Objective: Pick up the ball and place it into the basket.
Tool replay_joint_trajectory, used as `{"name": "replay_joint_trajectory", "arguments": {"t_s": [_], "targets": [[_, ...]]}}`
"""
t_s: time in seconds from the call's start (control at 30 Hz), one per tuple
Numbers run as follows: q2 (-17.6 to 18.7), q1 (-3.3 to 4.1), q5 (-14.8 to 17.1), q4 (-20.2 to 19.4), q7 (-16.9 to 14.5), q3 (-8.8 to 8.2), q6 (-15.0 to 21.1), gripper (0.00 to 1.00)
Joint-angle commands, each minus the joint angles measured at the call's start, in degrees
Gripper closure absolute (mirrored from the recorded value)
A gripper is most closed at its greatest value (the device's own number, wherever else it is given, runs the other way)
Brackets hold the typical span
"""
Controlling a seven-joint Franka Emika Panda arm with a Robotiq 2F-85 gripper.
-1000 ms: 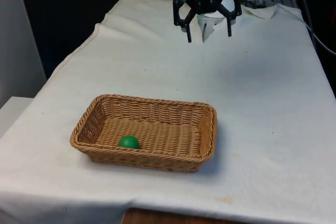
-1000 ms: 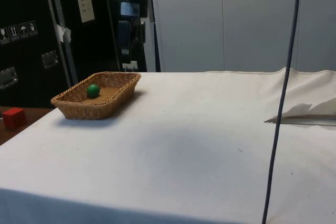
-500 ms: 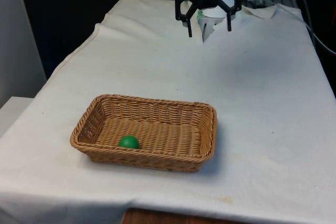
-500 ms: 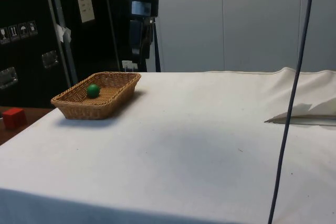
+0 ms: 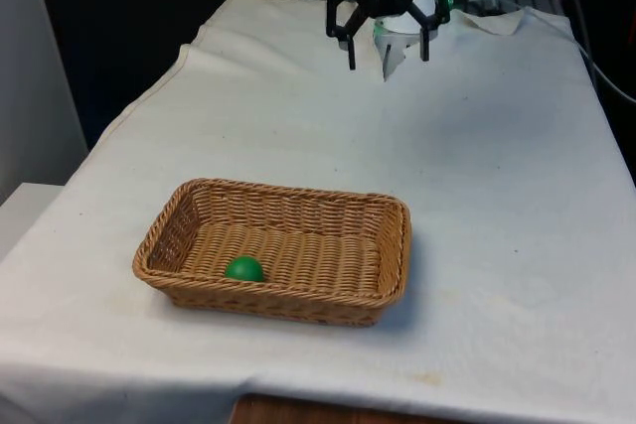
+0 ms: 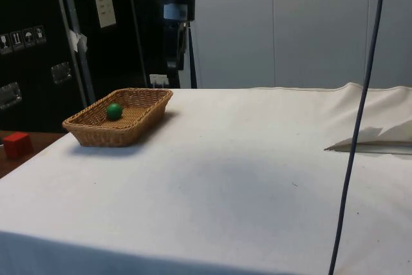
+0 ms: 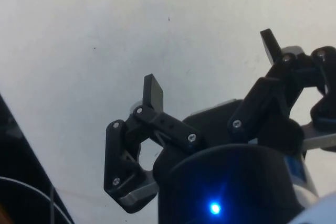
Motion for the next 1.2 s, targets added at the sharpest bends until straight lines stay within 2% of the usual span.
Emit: {"name": "replay_joint_trajectory", "arguments": {"t_s": [0.0,0.13,0.17,0.2,0.37,0.4,0.43,0.47,0.67,0.7,0.73,0.77,0.9,1.03,1.07,1.17], "targets": [[-0.29,0.17,-1.15,-0.52,0.0,-0.23,0.92,0.0],[-0.46,0.11,-1.95,-0.74,-0.86,-0.29,1.32,0.0],[-0.06,-0.06,-0.92,-0.23,-1.2,-0.06,0.46,0.0],[-0.8,0.17,-2.35,-0.92,-1.15,-0.34,1.38,0.0],[-3.15,0.17,-4.64,-1.78,-0.8,-0.34,0.74,0.0],[-3.15,0.17,-4.64,-1.78,-0.8,-0.34,0.74,0.0],[-2.81,-0.11,-3.32,-1.49,-1.72,0.0,0.46,0.0],[-3.72,0.17,-5.16,-2.01,-0.69,-0.29,0.57,0.0],[-7.96,-0.11,-9.63,-4.18,0.17,-0.06,0.11,0.0],[-8.31,-0.11,-10.08,-4.35,0.17,0.0,0.11,0.0],[-8.25,-0.11,-8.71,-4.3,-0.63,0.06,0.0,0.0],[-8.65,-0.11,-10.54,-4.53,0.17,0.0,0.17,0.0],[-9.74,-0.06,-12.38,-5.04,0.06,0.17,0.23,0.0],[-9.97,-0.11,-11.86,-5.04,-0.69,0.4,0.0,0.0],[-10.31,-0.11,-13.46,-5.33,0.0,0.52,0.29,0.0],[-10.71,-0.06,-14.27,-5.56,0.0,0.92,0.34,0.0]]}}
